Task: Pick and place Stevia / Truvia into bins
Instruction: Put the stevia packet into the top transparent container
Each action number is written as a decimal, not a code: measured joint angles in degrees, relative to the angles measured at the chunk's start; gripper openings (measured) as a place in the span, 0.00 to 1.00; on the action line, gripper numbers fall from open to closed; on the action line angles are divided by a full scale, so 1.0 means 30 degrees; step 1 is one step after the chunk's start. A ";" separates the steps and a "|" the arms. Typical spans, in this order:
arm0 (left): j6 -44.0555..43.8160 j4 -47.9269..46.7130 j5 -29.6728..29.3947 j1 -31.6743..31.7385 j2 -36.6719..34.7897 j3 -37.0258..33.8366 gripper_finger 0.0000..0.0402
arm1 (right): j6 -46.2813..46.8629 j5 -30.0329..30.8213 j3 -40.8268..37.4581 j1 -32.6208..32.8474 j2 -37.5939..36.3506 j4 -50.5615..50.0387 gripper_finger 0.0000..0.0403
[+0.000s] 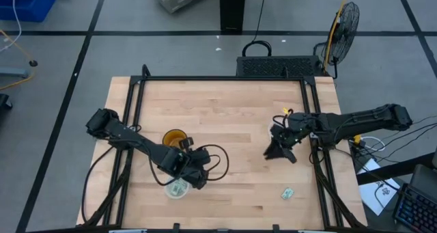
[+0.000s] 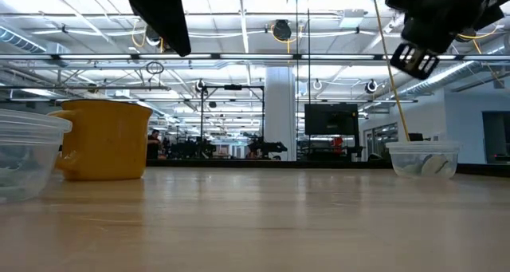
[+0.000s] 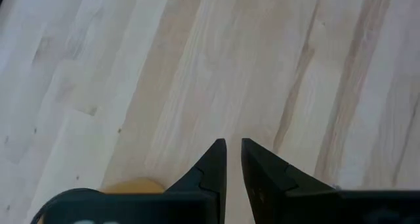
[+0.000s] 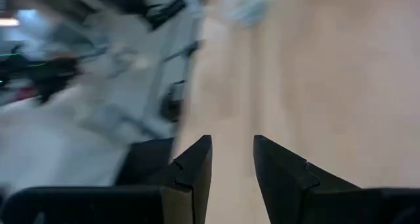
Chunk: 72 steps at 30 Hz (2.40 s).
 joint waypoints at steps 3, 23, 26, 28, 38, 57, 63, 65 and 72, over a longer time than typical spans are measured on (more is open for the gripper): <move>0.0044 0.0001 -0.0008 0.0010 0.0000 0.0000 0.13 | 0.0654 -0.0350 0.0005 0.1070 -0.0409 0.1726 0.26; 0.0794 0.0794 -0.2964 0.0071 0.0000 0.0000 0.13 | 0.3071 0.8904 0.4177 1.0959 -0.1275 -0.1666 0.07; 0.0577 0.0983 -0.3317 0.0230 0.0000 0.0000 0.13 | 0.7664 1.1115 0.3617 1.2395 -0.0714 -0.3935 0.06; 0.0766 0.0984 -0.3450 0.0350 0.0007 0.0000 0.13 | 1.0886 1.1222 0.3023 1.3035 -0.0276 -0.5367 0.06; 0.1072 0.1091 -0.3510 0.1228 0.0007 0.0000 0.13 | 1.9260 0.9118 -0.1386 1.4220 0.0513 -0.6059 0.05; 0.2155 0.1814 -0.3504 0.1360 0.0007 0.0000 0.13 | 2.1660 0.7629 -0.6228 1.4191 0.0513 -0.1908 0.06; 0.2078 0.1814 -0.3504 0.1373 0.0007 0.0000 0.13 | 2.1636 0.7605 -0.6523 1.4191 0.0484 -0.1587 0.06; 0.2128 0.1814 -0.3504 0.1373 0.0007 0.0000 0.13 | 2.1616 0.7600 -0.6607 1.4191 0.0484 -0.1572 0.06; 0.2080 0.1820 -0.3504 0.1373 0.0007 0.0000 0.13 | 2.1083 0.7636 -0.6844 1.4190 0.0462 -0.1572 0.06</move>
